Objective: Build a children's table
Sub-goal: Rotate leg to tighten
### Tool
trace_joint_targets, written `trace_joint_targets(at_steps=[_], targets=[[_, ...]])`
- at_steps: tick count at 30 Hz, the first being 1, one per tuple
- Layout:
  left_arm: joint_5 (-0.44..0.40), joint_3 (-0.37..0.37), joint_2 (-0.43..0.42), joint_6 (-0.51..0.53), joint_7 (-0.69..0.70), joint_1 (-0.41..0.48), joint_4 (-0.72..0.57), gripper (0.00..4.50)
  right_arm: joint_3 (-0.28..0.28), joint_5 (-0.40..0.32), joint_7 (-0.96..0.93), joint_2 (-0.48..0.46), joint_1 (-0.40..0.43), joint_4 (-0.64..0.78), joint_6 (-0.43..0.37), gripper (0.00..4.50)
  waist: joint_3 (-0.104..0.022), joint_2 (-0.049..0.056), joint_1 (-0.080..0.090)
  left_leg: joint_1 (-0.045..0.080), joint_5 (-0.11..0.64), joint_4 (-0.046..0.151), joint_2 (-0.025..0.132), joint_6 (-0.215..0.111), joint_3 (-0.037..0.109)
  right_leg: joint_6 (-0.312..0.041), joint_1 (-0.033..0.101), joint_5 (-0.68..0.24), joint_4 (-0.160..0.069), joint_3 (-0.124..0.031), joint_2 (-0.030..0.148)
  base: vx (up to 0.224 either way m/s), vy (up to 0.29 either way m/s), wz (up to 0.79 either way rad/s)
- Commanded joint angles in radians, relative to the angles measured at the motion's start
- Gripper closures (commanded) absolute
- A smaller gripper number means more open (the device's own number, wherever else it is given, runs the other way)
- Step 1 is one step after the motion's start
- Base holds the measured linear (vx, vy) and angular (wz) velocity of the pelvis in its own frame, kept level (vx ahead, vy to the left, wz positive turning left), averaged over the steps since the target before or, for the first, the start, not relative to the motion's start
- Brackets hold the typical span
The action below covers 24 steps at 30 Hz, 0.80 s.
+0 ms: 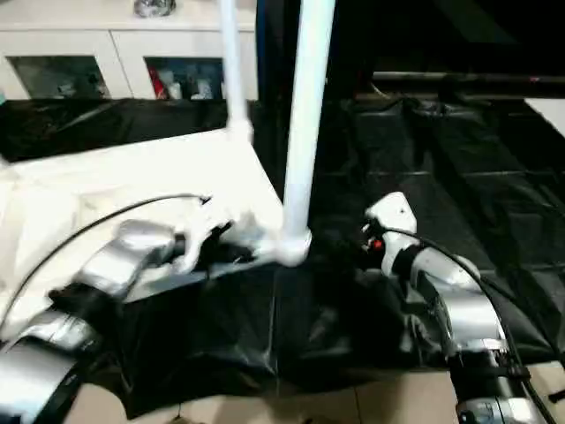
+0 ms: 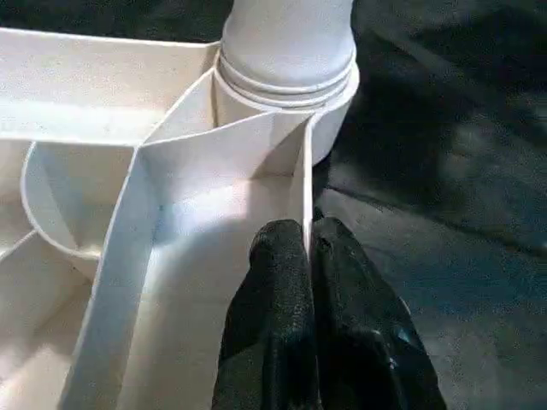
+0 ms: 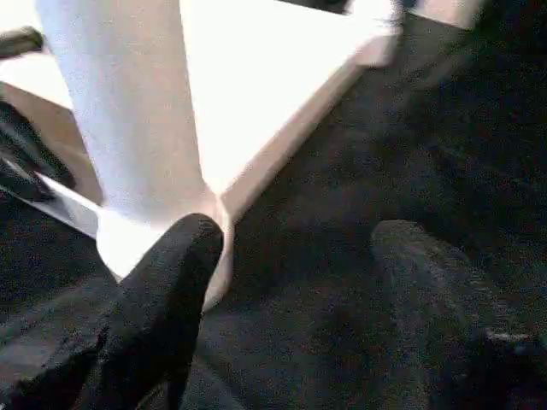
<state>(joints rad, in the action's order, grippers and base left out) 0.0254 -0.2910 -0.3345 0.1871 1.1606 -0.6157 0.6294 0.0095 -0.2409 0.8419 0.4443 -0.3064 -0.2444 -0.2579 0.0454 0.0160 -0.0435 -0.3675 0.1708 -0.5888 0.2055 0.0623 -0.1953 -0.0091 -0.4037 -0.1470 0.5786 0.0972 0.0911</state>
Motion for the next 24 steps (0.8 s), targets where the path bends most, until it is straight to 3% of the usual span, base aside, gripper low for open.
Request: trace_joint_targets(at_steps=[1,4,5,10,18,19,23,24], targets=[[-0.001,-0.028,-0.027,0.043,0.052,0.044,-0.030,4.50,0.014,-0.027,0.039,0.006,0.006,0.034,-0.023,0.84,-0.060,-0.019,-0.003,0.010,0.271,0.070,0.029,-0.069,0.017,-0.149,0.043,-0.433,-0.078,-0.043,0.057,0.000,0.000,0.00],[0.005,-0.021,-0.058,0.056,0.067,0.071,-0.077,4.50,0.052,-0.014,0.070,-0.001,0.001,0.034,-0.019,0.56,-0.059,-0.021,-0.003,0.014,0.291,0.071,0.028,-0.052,0.016,-0.151,0.039,-0.438,-0.080,-0.044,0.056,0.000,0.000,0.00],[0.006,-0.019,-0.067,0.060,0.071,0.078,-0.088,4.50,0.065,-0.013,0.084,-0.005,0.000,0.035,-0.020,0.56,-0.059,-0.026,-0.002,0.013,0.294,0.072,0.029,-0.048,0.017,-0.152,0.041,-0.436,-0.077,-0.044,0.058,0.000,0.000,0.00],[0.011,-0.013,-0.106,0.098,0.079,0.111,-0.161,4.50,0.137,0.025,0.125,-0.023,-0.022,0.014,0.008,0.04,-0.057,-0.030,0.004,0.009,0.293,0.075,0.030,-0.036,0.019,-0.154,0.042,-0.424,-0.074,-0.046,0.059,0.000,0.000,0.00],[0.025,-0.011,-0.145,0.159,0.086,0.152,-0.264,4.50,0.175,0.047,0.148,-0.047,-0.054,-0.040,0.041,0.04,-0.056,-0.028,0.000,0.010,0.295,0.077,0.031,-0.025,0.019,-0.177,0.043,-0.386,-0.067,-0.049,0.059,0.000,0.000,0.00],[0.026,-0.011,-0.148,0.165,0.086,0.158,-0.276,4.50,0.179,0.046,0.148,-0.060,-0.064,-0.056,0.046,0.30,-0.056,-0.025,0.004,0.010,0.310,0.076,0.029,-0.021,0.019,-0.177,0.043,-0.395,-0.069,-0.049,0.059,0.000,0.000,0.00],[0.029,-0.015,-0.156,0.180,0.086,0.172,-0.301,4.50,0.184,0.051,0.138,-0.089,-0.091,-0.103,0.070,0.43,-0.057,-0.027,0.002,0.014,0.302,0.077,0.031,-0.018,0.020,-0.182,0.042,-0.381,-0.067,-0.050,0.059,0.000,0.000,0.00],[0.029,-0.016,-0.157,0.184,0.085,0.174,-0.305,4.50,0.186,0.051,0.141,-0.092,-0.096,-0.111,0.073,0.72,-0.058,-0.026,0.001,0.014,0.296,0.077,0.032,-0.017,0.020,-0.187,0.043,-0.365,-0.065,-0.051,0.059,0.000,0.000,0.00]])
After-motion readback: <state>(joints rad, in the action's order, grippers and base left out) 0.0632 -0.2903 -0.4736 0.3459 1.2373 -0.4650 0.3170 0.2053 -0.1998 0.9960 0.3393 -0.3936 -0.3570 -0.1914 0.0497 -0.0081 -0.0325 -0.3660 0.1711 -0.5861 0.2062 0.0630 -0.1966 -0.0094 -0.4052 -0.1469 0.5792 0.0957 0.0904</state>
